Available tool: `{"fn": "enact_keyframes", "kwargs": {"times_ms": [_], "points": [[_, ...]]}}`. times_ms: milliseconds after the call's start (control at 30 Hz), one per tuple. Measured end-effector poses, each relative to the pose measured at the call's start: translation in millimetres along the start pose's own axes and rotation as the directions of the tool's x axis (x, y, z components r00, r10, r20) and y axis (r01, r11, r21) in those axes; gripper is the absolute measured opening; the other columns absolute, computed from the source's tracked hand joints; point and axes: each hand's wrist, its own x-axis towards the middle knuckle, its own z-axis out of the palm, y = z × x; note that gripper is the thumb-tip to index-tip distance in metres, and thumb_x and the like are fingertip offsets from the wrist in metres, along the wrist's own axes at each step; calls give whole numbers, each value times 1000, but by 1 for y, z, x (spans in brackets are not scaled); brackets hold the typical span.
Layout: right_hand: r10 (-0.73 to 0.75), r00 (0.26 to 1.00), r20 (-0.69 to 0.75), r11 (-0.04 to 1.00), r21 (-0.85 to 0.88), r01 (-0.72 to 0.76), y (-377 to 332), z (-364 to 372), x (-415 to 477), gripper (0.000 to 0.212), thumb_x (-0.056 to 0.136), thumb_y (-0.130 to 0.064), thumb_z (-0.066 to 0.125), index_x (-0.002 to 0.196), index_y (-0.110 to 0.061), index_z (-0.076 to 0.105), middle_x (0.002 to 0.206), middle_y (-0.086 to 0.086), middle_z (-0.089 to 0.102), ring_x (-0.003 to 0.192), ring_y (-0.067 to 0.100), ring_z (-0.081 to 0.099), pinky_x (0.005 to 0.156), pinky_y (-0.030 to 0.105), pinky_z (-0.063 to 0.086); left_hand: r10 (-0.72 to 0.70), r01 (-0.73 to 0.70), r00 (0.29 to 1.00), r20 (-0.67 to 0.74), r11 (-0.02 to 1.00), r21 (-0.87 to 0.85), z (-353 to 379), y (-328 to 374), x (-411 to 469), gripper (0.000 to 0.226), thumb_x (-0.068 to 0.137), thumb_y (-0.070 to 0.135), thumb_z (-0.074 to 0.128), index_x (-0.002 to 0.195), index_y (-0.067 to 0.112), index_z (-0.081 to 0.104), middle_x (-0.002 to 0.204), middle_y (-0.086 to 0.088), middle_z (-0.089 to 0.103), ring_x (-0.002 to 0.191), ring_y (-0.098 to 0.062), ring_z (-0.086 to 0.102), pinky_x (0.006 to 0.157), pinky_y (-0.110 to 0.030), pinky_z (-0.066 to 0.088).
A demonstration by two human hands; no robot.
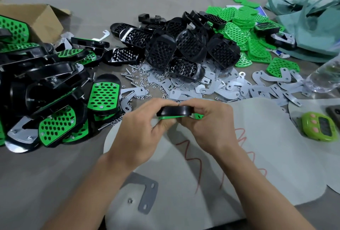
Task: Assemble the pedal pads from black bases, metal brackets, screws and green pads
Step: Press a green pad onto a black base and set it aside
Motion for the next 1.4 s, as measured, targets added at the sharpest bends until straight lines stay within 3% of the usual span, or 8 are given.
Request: {"fn": "enact_keyframes", "kwargs": {"times_ms": [333,500,667,767,833,1067,1233,1400], "points": [[33,992,119,959,276,-65,4,5,34,43,79,-2,72,113,-28,68,98,-8,76,96,9,73,89,38,57,-242,228,970,2,909,-350,0,-2,53,27,83,16,72,94,41,75,84,18,74,79,-3,66,77,-31,55],[83,976,202,924,352,-151,0,14,46,34,89,-11,64,121,-23,64,102,0,76,99,19,71,90,54,56,-491,425,869,60,679,-598,-2,-2,65,22,85,4,74,87,25,81,88,-2,77,83,-27,70,88,-68,53],[52,972,231,898,415,-147,-9,0,44,34,86,-6,65,117,-19,70,95,6,78,92,26,74,84,53,60,-479,437,877,52,745,-504,-12,9,58,19,78,30,72,97,29,78,90,0,77,93,-35,71,85,-59,57],[-23,977,211,923,380,-60,-20,-7,43,26,88,-5,65,110,-18,70,91,2,78,85,27,73,78,48,59,-355,350,926,-125,935,-67,-13,18,53,20,78,49,62,92,36,66,80,17,69,76,-6,62,71,-37,51],[-62,979,192,953,304,1,-28,-9,44,22,87,-4,65,101,-20,70,82,-1,75,77,29,68,71,50,57,-216,254,944,-250,958,132,-12,23,53,25,84,53,55,87,30,62,76,12,62,74,-8,55,68,-36,44],[-67,971,229,958,285,-1,-42,-3,46,37,84,-4,67,113,-26,72,86,-3,77,79,20,74,71,43,60,-60,160,882,-467,971,178,-9,26,67,57,97,62,47,67,15,60,52,2,51,53,-27,50,55,-39,42],[187,971,149,841,487,-237,-29,9,27,48,76,-13,75,121,-24,66,102,-1,76,99,12,72,86,46,60,-369,343,810,-455,929,-143,1,17,76,63,94,64,54,48,23,40,43,8,39,46,-11,33,52,-26,26],[250,961,118,803,529,-274,-23,19,6,10,85,-21,68,92,-14,71,85,22,69,80,41,69,77,57,59,-529,440,739,-417,848,-295,16,6,70,72,93,69,52,45,18,33,39,5,22,44,-13,22,44,-26,22]]}}
